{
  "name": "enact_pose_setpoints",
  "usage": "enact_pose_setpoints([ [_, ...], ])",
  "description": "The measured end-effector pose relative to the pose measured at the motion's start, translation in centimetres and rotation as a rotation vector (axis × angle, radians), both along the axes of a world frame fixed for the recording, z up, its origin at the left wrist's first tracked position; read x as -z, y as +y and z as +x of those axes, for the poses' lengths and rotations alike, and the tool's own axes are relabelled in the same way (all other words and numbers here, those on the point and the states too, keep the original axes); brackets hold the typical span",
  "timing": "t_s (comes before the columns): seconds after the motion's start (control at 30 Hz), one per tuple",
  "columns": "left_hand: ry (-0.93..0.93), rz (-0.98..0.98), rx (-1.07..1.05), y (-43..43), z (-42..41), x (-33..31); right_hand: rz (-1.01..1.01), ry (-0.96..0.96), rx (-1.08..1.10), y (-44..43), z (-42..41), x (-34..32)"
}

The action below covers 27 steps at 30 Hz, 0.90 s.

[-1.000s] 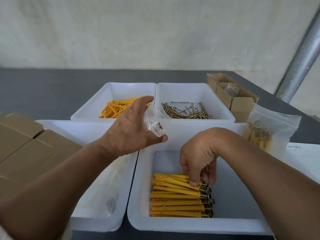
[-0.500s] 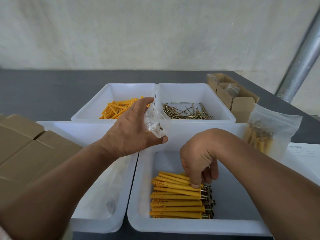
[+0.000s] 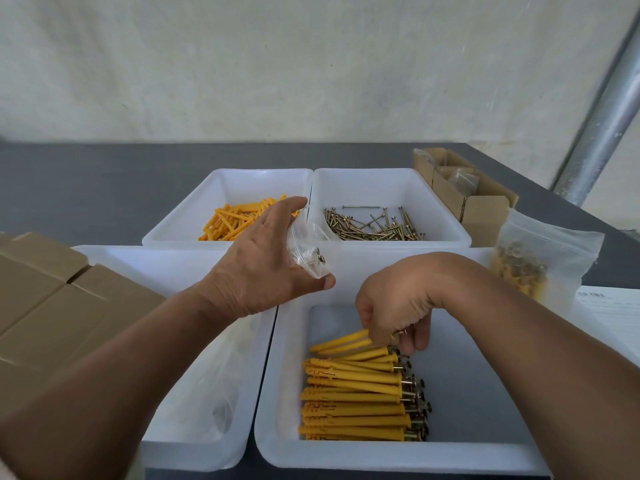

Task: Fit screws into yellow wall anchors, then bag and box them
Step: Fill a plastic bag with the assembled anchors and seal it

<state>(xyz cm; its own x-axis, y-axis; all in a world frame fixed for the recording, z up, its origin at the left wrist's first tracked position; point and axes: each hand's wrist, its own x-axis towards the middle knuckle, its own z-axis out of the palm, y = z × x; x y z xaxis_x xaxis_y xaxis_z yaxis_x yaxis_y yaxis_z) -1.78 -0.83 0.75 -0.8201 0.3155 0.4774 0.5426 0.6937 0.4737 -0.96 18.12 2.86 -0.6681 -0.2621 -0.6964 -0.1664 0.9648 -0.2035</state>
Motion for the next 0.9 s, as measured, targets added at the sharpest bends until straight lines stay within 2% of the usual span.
enact_pose_setpoints([
  [0.27,-0.020,0.024,-0.002,0.0,0.1,0.0,-0.209,0.327,0.058,-0.1,0.0,-1.1],
  [0.4,-0.030,0.034,-0.007,0.0,0.2,0.0,-0.257,0.654,0.170,0.2,-0.6,-2.0],
  [0.53,-0.037,0.042,-0.008,0.0,0.2,-0.1,-0.509,0.958,0.384,1.2,-1.1,-2.9],
  [0.67,-0.034,0.032,-0.017,0.0,0.2,-0.1,-0.814,1.187,0.493,2.0,-1.1,-3.7],
  [0.73,-0.033,0.030,-0.017,0.0,0.2,-0.1,-0.983,1.185,0.523,2.1,-1.0,-4.2],
  [0.8,-0.034,0.026,-0.022,0.0,0.2,-0.1,-1.125,1.072,0.531,2.0,-1.0,-4.4],
  [0.9,-0.018,0.035,-0.026,0.0,0.2,-0.1,-1.140,0.953,0.487,1.3,-0.9,-3.8],
])
